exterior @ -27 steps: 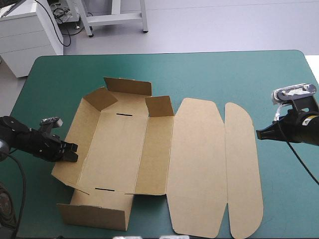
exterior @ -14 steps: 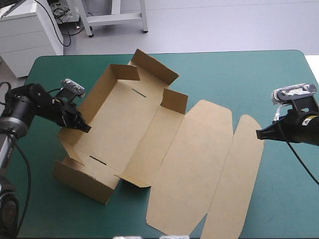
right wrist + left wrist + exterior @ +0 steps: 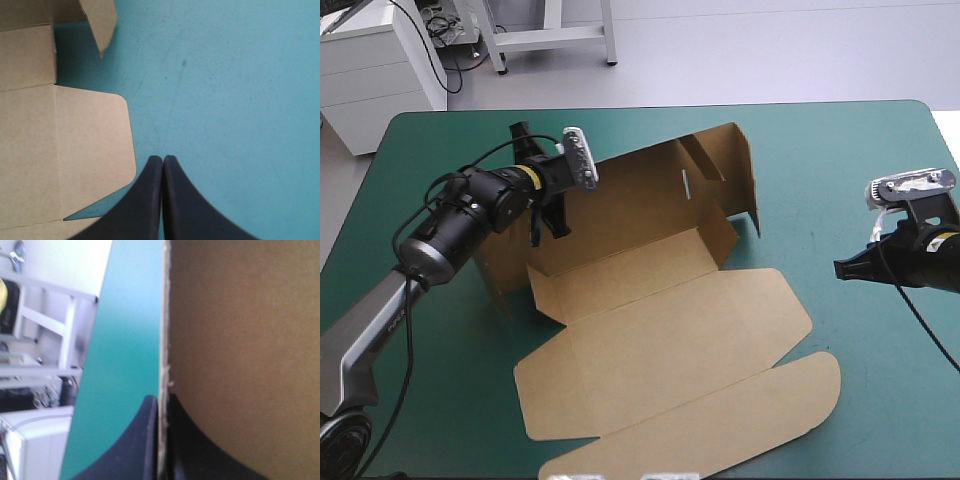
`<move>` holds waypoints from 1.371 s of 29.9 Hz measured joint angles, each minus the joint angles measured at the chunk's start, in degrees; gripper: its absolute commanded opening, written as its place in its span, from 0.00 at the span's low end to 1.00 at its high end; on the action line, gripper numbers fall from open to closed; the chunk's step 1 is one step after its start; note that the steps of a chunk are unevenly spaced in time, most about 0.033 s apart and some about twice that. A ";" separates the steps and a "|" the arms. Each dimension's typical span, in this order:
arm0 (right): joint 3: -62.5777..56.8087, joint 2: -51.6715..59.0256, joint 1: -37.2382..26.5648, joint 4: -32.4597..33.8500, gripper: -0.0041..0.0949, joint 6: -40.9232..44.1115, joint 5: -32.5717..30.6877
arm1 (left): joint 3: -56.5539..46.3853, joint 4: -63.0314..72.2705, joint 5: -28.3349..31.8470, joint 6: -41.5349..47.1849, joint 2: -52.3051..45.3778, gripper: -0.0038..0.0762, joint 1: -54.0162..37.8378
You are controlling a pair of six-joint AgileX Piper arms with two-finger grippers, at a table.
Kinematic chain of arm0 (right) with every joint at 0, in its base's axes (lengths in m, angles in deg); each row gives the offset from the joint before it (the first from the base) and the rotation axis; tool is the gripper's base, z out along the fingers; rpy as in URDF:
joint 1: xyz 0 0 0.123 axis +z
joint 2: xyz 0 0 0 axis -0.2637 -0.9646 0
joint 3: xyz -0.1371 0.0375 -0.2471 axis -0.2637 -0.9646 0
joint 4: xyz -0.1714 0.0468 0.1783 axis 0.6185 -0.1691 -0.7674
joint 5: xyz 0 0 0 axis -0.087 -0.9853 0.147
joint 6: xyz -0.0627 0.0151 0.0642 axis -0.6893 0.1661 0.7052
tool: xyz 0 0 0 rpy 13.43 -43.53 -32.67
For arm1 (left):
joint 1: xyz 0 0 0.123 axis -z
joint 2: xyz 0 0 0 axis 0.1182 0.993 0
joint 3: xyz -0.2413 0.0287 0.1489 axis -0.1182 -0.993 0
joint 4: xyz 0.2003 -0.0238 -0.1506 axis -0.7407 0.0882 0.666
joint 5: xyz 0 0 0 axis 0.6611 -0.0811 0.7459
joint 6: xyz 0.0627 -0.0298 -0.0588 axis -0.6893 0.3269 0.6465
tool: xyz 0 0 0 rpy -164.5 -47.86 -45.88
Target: Fold the box
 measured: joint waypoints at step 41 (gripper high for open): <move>0.00 0.00 0.00 -2.48 0.02 2.83 -0.48 | -6.34 -71.13 7.59 54.96 8.03 0.04 24.82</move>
